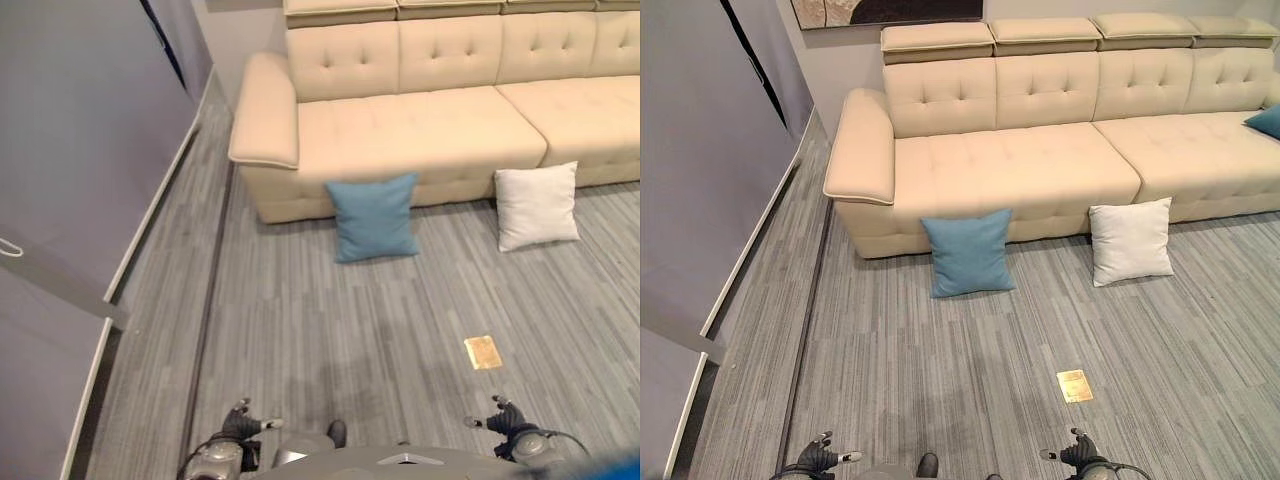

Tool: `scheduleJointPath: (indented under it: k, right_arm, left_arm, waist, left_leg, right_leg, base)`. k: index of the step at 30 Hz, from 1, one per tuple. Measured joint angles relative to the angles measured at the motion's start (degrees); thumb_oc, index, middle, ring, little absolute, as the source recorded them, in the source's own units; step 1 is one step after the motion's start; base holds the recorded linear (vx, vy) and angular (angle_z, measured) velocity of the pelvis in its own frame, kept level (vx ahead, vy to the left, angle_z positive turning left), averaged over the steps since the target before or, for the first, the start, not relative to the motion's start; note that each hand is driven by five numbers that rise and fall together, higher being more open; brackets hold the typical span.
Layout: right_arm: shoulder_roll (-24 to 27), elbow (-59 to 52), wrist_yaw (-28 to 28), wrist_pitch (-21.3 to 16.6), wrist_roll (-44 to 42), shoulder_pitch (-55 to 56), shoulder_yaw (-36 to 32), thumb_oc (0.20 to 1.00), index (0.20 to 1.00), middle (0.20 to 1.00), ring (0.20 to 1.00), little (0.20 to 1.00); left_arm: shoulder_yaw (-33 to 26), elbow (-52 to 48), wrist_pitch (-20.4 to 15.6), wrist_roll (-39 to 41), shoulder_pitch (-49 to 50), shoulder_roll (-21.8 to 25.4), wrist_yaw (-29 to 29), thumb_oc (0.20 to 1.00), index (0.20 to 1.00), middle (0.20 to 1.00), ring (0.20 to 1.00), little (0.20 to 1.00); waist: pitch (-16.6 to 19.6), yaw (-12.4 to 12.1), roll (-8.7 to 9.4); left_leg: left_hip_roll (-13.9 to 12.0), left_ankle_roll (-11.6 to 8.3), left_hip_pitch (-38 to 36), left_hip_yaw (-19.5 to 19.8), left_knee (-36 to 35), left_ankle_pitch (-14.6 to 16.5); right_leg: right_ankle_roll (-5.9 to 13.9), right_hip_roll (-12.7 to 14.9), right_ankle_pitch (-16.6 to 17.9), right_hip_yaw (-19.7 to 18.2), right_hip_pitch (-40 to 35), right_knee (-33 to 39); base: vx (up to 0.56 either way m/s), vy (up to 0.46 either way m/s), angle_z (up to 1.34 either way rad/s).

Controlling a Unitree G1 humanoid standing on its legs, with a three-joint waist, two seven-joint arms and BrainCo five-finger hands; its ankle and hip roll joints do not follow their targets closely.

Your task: Pick up all the scattered cushions and arrange them neatly on the sofa.

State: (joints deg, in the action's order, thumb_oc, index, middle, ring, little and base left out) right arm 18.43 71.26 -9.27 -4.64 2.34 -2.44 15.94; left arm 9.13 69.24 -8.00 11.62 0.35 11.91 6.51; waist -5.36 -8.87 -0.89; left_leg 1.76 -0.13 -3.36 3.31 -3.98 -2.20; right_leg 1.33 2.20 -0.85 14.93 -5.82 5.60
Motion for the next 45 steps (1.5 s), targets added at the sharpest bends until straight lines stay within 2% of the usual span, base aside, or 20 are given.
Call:
scheduleJointPath:
  k: [8, 19, 25, 30, 31, 32, 33, 36, 37, 38, 39, 40, 41, 42, 43, 44, 45]
  right_arm:
    - [-0.3, 0.7, 0.0, 0.4, 0.0, 0.3, 0.0, 1.000, 1.000, 1.000, 1.000, 1.000]
    - [-1.1, 0.6, 0.0, 0.7, 0.0, -0.8, 0.0, 1.000, 1.000, 1.000, 1.000, 1.000]
    - [-2.6, 0.6, 0.1, 0.8, -0.1, -1.8, 0.0, 1.000, 1.000, 1.000, 1.000, 1.000]
    - [-2.6, 0.7, 0.2, 0.8, -0.3, -3.3, 0.0, 1.000, 1.000, 1.000, 1.000, 1.000]
    - [-2.7, 0.7, 0.3, 0.7, -0.3, -3.6, 0.1, 1.000, 1.000, 1.000, 1.000, 1.000]
    - [-2.7, 0.7, 0.3, 0.8, -0.3, -3.9, 0.2, 1.000, 1.000, 1.000, 1.000, 1.000]
    - [-2.7, 0.6, 0.4, 0.8, -0.3, -4.6, 0.3, 1.000, 1.000, 1.000, 1.000, 1.000]
    - [-2.7, 0.5, 0.7, 0.7, -0.3, -4.9, 0.6, 1.000, 1.000, 1.000, 1.000, 1.000]
    - [-2.8, 0.3, 0.7, 0.8, -0.3, -4.9, 0.8, 1.000, 1.000, 1.000, 1.000, 1.000]
    - [-3.0, -0.6, 1.2, 0.9, -0.3, -5.4, 1.7, 1.000, 1.000, 1.000, 1.000, 1.000]
    - [-3.1, -1.0, 1.2, 0.8, -0.3, -5.7, 2.4, 1.000, 1.000, 1.000, 1.000, 1.000]
    - [-3.8, -1.4, 1.3, 0.9, -0.3, -5.6, 2.7, 1.000, 1.000, 1.000, 1.000, 1.000]
    - [-4.0, -1.5, 1.3, 0.9, -0.3, -5.6, 2.7, 1.000, 1.000, 1.000, 1.000, 1.000]
    - [-4.3, -1.5, 1.3, 0.9, -0.3, -5.4, 2.8, 1.000, 1.000, 1.000, 1.000, 1.000]
    - [-4.5, -1.5, 1.3, 1.0, -0.3, -5.3, 2.8, 1.000, 1.000, 1.000, 1.000, 1.000]
    - [-4.8, -1.5, 1.3, 1.0, -0.3, -5.0, 2.8, 1.000, 1.000, 1.000, 1.000, 1.000]
    - [-5.2, -1.5, 1.3, 0.9, -0.4, -4.7, 2.8, 1.000, 1.000, 1.000, 1.000, 1.000]
  left_arm:
    - [0.4, -0.4, 0.1, -1.6, -0.1, 0.0, 0.0, 1.000, 1.000, 1.000, 1.000, 1.000]
    - [0.4, -0.4, 0.1, -1.6, -0.1, 0.5, 0.0, 1.000, 1.000, 1.000, 1.000, 1.000]
    - [0.4, -0.4, 0.1, -1.6, -0.7, 1.2, 0.0, 1.000, 1.000, 1.000, 1.000, 1.000]
    - [0.4, -0.3, 0.3, -1.6, -1.1, 2.2, -0.2, 1.000, 1.000, 1.000, 1.000, 1.000]
    - [0.3, -0.3, 0.3, -1.6, -1.4, 2.4, -0.3, 1.000, 1.000, 1.000, 1.000, 1.000]
    - [0.4, -0.3, 0.3, -1.6, -1.5, 2.5, -0.2, 1.000, 1.000, 1.000, 1.000, 1.000]
    - [0.3, -0.3, 0.4, -1.6, -2.1, 2.7, -0.3, 1.000, 1.000, 1.000, 1.000, 1.000]
    - [0.3, -0.3, 0.4, -1.6, -2.9, 3.0, -0.3, 1.000, 1.000, 1.000, 1.000, 1.000]
    - [0.3, -0.3, 0.4, -1.6, -3.6, 3.2, -0.3, 1.000, 1.000, 1.000, 1.000, 1.000]
    - [-0.1, 0.9, 0.5, -1.6, -3.3, 3.6, -0.2, 1.000, 1.000, 1.000, 1.000, 1.000]
    - [-0.3, 1.5, 0.5, -1.6, -3.2, 4.0, -0.3, 1.000, 1.000, 1.000, 1.000, 1.000]
    - [-0.3, 1.8, 0.6, -1.5, -3.5, 4.6, -0.2, 1.000, 1.000, 1.000, 1.000, 1.000]
    - [-0.4, 1.8, 0.6, -1.5, -3.4, 4.7, -0.2, 1.000, 1.000, 1.000, 1.000, 1.000]
    - [-0.3, 1.8, 0.4, -1.5, -4.1, 4.3, -0.2, 1.000, 1.000, 1.000, 1.000, 1.000]
    - [-0.2, 1.8, 0.2, -1.5, -4.1, 4.2, -0.2, 1.000, 1.000, 1.000, 1.000, 1.000]
    - [-0.2, 1.8, 0.2, -1.5, -3.9, 4.3, -0.2, 1.000, 1.000, 1.000, 1.000, 1.000]
    - [-0.2, 1.9, 0.1, -1.5, -3.1, 4.7, -0.2, 1.000, 1.000, 1.000, 1.000, 1.000]
  waist:
    - [-0.2, 0.1, 0.44]
    - [-0.7, -0.4, 2.24]
    - [-1.4, -1.3, 3.22]
    - [-2.9, -1.6, 3.52]
    - [-3.3, -1.6, 3.61]
    - [-3.6, -1.6, 3.50]
    - [-4.6, -1.4, 3.22]
    - [-5.6, -1.5, 3.18]
    - [-6.1, -1.2, 3.37]
    - [-6.1, -1.6, 3.70]
    - [-6.2, -0.9, 4.25]
    - [-5.7, -0.2, 6.19]
    - [-5.8, 0.0, 6.56]
    - [-5.6, 0.7, 6.77]
    - [-5.5, 1.3, 7.01]
    - [-4.7, 1.4, 8.06]
    - [-4.0, 1.3, 8.58]
  left_leg:
    - [-0.2, 0.05, -0.4, -1.5, -0.5, 0.1]
    - [-0.1, 0.16, -0.7, -2.3, -0.6, 0.2]
    - [0.3, 0.39, -0.1, -2.8, 1.7, 1.8]
    - [0.6, 1.81, 0.3, -3.7, 3.2, 3.3]
    - [0.4, 2.77, 0.2, -4.3, 3.5, 3.3]
    - [0.2, 2.75, 0.1, -4.4, 3.5, 3.3]
    - [0.1, 3.05, -0.1, -4.3, 4.3, 3.8]
    - [-0.5, 4.09, -1.1, -6.0, 5.2, 4.6]
    - [-0.5, 4.56, -1.8, -5.7, 5.1, 6.4]
    - [0.2, 4.75, -3.3, -5.7, 3.8, 7.1]
    - [0.5, 4.94, -3.7, -5.7, 4.1, 6.9]
    - [1.2, 4.86, -3.7, -5.1, 4.0, 7.7]
    - [1.3, 4.87, -3.7, -4.7, 4.1, 7.8]
    - [1.2, 4.73, -3.5, -2.2, 4.4, 8.1]
    - [1.1, 4.68, -3.8, -0.9, 4.7, 8.4]
    - [1.2, 3.83, -4.2, -0.2, 4.6, 8.4]
    - [1.3, 3.36, -4.1, 0.8, 5.0, 9.4]
  right_leg:
    - [0.30, -0.1, 0.3, -1.7, 0.5, 0.0]
    - [0.35, -0.1, 0.3, -2.4, 0.5, 0.0]
    - [0.59, 0.1, 0.5, -3.7, 0.8, -0.6]
    - [0.96, 0.9, -1.8, -4.7, 4.1, -7.5]
    - [1.63, 1.4, -2.8, -4.5, 5.9, -11.1]
    - [1.73, 1.4, -2.8, -4.2, 6.5, -12.5]
    - [1.82, 1.9, -2.9, -2.6, 8.2, -16.9]
    - [3.02, 3.4, -3.9, -1.3, 11.9, -26.9]
    - [4.18, 4.4, -4.2, -0.5, 13.0, -29.3]
    - [5.42, 7.5, -4.5, 1.7, 16.4, -32.1]
    - [5.93, 8.2, -4.2, 1.6, 17.2, -29.7]
    - [7.39, 10.0, -3.3, 0.2, 19.2, -25.2]
    - [7.46, 9.9, -2.8, -0.2, 19.5, -22.4]
    - [7.72, 8.7, -1.3, -2.8, 19.6, -17.6]
    - [6.71, 8.3, -0.4, -3.2, 19.4, -15.9]
    - [6.03, 7.8, 0.7, -3.1, 18.9, -14.9]
    - [4.02, 7.2, 2.8, -3.6, 17.9, -13.4]
  base:
    - [0.02, 0.031, -0.10]
    - [0.01, 0.016, -0.02]
    - [-0.01, 0.055, -0.11]
    - [0.02, 0.102, -0.15]
    - [0.02, 0.101, -0.16]
    - [0.02, 0.069, -0.18]
    - [0.03, 0.058, -0.12]
    - [0.19, 0.041, -0.14]
    - [0.28, -0.045, -0.41]
    - [0.21, -0.059, -0.43]
    - [0.34, -0.076, -0.35]
    - [0.35, -0.075, 0.12]
    - [0.38, -0.105, 0.47]
    - [0.19, -0.070, 0.72]
    - [0.21, -0.098, 0.82]
    - [0.27, -0.160, 0.67]
    - [0.32, -0.241, 0.54]
